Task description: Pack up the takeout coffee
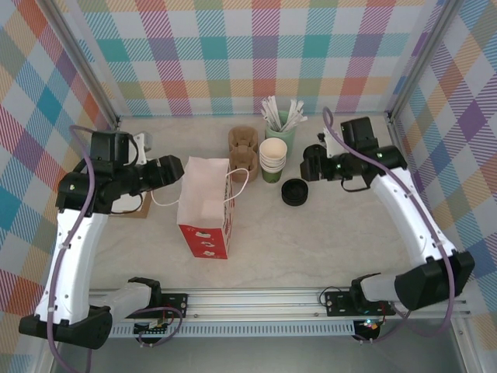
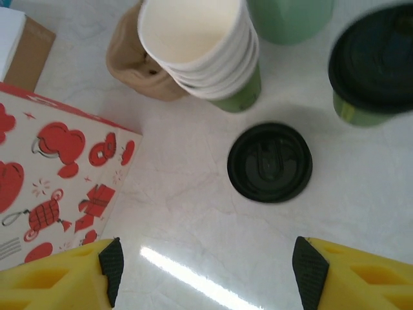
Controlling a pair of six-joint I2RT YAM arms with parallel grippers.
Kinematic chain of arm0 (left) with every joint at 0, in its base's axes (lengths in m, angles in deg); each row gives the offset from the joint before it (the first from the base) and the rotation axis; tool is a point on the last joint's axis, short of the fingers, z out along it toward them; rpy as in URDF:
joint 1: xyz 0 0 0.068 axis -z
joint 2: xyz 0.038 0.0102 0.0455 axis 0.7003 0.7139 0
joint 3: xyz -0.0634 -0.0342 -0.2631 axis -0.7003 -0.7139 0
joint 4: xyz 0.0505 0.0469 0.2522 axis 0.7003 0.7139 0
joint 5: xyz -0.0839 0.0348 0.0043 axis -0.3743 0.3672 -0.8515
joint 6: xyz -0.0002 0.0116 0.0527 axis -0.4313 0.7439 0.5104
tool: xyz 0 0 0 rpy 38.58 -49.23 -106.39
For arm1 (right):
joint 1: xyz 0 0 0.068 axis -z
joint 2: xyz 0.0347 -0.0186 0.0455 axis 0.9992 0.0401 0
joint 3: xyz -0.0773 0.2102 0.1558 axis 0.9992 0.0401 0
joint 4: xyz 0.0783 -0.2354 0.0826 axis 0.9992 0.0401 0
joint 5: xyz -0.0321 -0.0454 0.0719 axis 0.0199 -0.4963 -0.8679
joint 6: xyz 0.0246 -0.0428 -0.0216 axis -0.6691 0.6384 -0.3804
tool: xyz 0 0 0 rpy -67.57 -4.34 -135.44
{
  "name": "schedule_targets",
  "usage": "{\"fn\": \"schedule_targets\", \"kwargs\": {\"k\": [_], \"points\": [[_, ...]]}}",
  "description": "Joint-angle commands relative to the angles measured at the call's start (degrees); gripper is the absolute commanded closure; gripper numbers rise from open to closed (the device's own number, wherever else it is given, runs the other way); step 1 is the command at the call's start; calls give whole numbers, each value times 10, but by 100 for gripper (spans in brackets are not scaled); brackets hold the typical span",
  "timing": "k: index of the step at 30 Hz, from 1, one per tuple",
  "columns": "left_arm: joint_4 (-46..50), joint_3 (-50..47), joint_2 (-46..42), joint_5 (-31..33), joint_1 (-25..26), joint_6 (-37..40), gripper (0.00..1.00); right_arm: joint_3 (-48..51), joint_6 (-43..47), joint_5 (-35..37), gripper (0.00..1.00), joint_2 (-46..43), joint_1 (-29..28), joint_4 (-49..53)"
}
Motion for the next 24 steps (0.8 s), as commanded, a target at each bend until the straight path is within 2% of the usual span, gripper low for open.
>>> {"fn": "schedule_targets", "kwargs": {"k": [1,8,14,19,24], "points": [[2,24,-34,41,4,13,21,-89,61,28,30,62,-28,35],[-13,13,-88,96,4,25,16,-325,124,48,38,247,-86,106],[-17,2,-111,119,4,29,14,-523,134,40,42,398,-125,172],[-14,4,-109,117,4,28,14,-609,150,44,43,481,-150,170],[-14,6,-105,115,4,25,14,-654,158,49,44,534,-160,160]]}}
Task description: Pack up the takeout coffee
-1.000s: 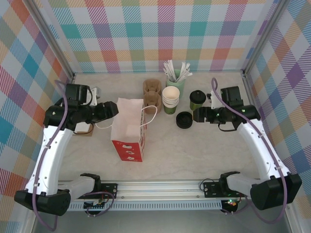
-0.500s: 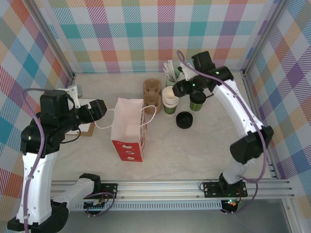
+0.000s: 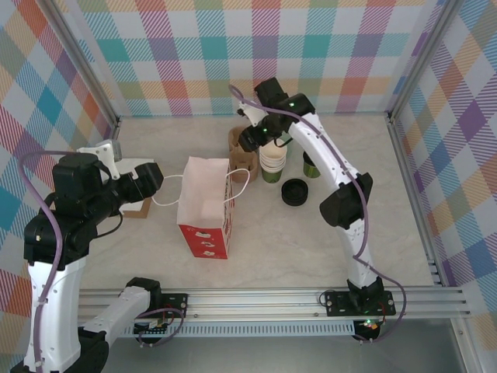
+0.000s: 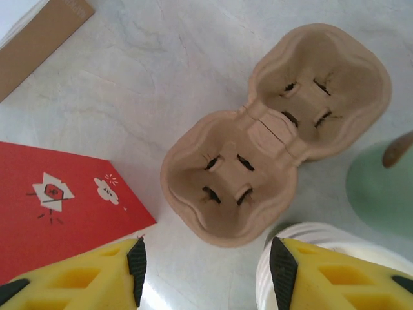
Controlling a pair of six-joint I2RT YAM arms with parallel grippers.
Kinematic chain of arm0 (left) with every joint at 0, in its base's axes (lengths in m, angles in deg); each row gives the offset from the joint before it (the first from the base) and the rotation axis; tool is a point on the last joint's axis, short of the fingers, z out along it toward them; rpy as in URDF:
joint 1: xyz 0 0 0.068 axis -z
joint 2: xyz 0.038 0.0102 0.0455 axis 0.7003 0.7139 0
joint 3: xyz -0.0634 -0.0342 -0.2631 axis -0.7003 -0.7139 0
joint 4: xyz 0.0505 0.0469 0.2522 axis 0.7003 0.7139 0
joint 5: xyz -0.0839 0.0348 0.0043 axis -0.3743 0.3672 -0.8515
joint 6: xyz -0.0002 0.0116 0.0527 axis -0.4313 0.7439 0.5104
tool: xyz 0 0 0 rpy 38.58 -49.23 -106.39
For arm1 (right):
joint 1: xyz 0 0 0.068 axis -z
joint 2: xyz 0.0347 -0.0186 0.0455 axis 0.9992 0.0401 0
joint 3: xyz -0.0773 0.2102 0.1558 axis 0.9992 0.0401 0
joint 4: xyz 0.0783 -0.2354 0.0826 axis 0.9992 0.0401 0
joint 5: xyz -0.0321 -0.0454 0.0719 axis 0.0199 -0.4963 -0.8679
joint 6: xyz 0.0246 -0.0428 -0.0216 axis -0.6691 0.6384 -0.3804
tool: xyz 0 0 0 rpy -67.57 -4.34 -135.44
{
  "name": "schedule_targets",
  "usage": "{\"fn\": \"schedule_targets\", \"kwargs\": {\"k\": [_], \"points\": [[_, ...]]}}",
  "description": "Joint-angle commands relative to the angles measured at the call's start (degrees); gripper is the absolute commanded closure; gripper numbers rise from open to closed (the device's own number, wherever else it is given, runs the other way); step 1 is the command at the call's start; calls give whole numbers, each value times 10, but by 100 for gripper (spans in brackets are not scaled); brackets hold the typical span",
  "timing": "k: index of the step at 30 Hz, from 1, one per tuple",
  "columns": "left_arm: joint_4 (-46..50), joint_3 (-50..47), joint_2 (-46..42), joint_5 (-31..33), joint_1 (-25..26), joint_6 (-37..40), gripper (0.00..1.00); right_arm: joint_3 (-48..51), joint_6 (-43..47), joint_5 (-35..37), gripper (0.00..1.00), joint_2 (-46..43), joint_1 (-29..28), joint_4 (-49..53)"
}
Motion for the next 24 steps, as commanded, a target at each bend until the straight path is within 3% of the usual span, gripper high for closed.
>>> {"fn": "schedule_targets", "kwargs": {"k": [1,16,24], "points": [[-12,-2,2,7,4,8,14,-29,21,-4,44,22,-8,10],[-23,-31,13,-2,4,5,14,-28,15,2,46,69,-46,19],[-35,-75,102,-135,4,-12,23,-28,-4,14,46,76,-47,7]]}}
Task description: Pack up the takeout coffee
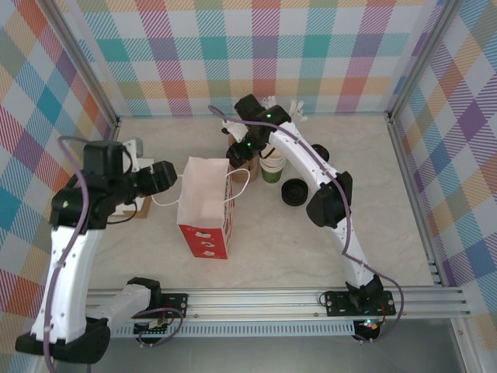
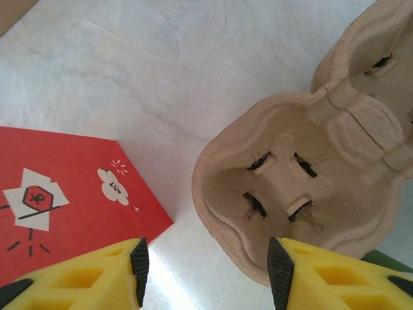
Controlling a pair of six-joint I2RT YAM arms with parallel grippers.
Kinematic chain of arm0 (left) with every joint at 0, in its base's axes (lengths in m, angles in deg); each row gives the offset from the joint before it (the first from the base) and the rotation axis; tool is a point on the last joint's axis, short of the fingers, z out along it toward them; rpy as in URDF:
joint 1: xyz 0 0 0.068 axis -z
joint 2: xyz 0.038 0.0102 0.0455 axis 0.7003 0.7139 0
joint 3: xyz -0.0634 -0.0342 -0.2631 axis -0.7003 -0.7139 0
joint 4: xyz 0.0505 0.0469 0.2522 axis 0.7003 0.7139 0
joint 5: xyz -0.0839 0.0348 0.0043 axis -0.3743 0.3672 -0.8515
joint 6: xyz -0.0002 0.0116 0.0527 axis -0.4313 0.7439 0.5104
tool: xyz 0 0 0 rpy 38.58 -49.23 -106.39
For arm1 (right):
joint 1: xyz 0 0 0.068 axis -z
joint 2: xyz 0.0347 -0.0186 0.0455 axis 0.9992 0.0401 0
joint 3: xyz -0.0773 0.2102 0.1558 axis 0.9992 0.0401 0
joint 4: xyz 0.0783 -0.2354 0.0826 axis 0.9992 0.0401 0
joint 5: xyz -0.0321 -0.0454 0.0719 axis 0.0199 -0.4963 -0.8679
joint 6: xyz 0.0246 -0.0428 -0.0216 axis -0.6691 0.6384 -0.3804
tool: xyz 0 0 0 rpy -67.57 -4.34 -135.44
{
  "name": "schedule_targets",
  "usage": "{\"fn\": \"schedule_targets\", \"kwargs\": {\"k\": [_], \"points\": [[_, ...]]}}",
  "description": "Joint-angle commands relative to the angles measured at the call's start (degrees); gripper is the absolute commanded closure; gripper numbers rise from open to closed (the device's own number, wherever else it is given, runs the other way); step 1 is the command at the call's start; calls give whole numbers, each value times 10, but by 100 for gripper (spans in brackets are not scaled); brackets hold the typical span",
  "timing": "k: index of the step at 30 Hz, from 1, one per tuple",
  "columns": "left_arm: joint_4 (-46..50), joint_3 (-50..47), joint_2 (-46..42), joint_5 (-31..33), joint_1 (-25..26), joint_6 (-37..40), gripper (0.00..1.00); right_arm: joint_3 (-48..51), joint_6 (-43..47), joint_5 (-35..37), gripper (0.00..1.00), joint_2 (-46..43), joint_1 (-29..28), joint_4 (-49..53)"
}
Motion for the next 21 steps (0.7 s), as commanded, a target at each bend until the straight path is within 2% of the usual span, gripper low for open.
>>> {"fn": "schedule_targets", "kwargs": {"k": [1,10,21], "points": [[-24,-27,30,-76,4,-7,25,-15,-14,9,45,10,-2,-4],[-18,-60,66,-102,5,12,36,-15,-25,10,44,24,-5,-11],[9,-59,70,-52,5,42,70,-15,-27,13,43,34,-14,-19]]}}
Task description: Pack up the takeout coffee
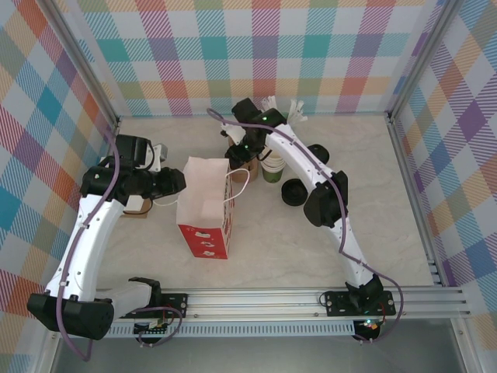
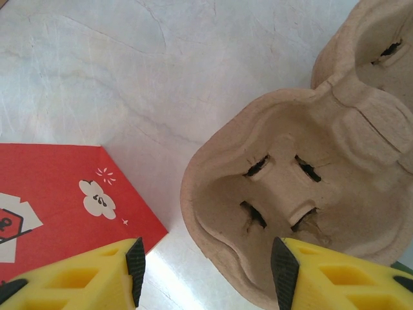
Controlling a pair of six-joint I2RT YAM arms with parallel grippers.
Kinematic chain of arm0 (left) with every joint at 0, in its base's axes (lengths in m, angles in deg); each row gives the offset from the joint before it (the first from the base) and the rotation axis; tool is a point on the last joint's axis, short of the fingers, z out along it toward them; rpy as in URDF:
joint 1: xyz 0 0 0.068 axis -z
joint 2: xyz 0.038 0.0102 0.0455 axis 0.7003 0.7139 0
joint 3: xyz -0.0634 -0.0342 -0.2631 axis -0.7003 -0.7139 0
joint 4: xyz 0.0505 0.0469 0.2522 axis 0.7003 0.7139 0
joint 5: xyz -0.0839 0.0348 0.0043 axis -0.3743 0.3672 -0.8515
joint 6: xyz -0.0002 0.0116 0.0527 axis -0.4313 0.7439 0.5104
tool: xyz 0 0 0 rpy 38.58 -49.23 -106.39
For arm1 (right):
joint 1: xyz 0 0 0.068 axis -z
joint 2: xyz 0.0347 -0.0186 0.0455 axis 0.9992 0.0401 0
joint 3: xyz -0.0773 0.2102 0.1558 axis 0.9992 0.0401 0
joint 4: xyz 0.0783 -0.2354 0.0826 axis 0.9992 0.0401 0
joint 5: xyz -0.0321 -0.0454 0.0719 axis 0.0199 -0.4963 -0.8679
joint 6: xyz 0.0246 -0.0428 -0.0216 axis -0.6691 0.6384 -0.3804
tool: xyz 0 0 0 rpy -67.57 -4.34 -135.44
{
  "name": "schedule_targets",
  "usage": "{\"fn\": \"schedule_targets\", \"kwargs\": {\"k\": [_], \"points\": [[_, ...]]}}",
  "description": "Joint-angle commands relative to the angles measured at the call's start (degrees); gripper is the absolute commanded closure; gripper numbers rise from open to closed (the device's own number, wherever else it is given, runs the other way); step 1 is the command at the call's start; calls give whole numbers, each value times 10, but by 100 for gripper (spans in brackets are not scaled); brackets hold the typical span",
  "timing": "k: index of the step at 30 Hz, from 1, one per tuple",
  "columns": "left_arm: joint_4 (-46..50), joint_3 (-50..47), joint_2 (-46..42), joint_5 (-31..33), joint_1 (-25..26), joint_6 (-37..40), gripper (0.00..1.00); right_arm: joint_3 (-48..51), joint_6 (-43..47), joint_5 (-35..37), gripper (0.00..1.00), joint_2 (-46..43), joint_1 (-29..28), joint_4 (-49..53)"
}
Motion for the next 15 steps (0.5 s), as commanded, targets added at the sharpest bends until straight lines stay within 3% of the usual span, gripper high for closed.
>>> {"fn": "schedule_targets", "kwargs": {"k": [1,7,15], "points": [[21,-1,0,18,5,20,74,-15,-5,3,43,13,-6,-6],[47,16,-10,67,5,35,95,-15,-5,13,41,22,-9,-6],[90,49,-38,127,4,41,100,-15,-3,8,39,36,-15,1]]}}
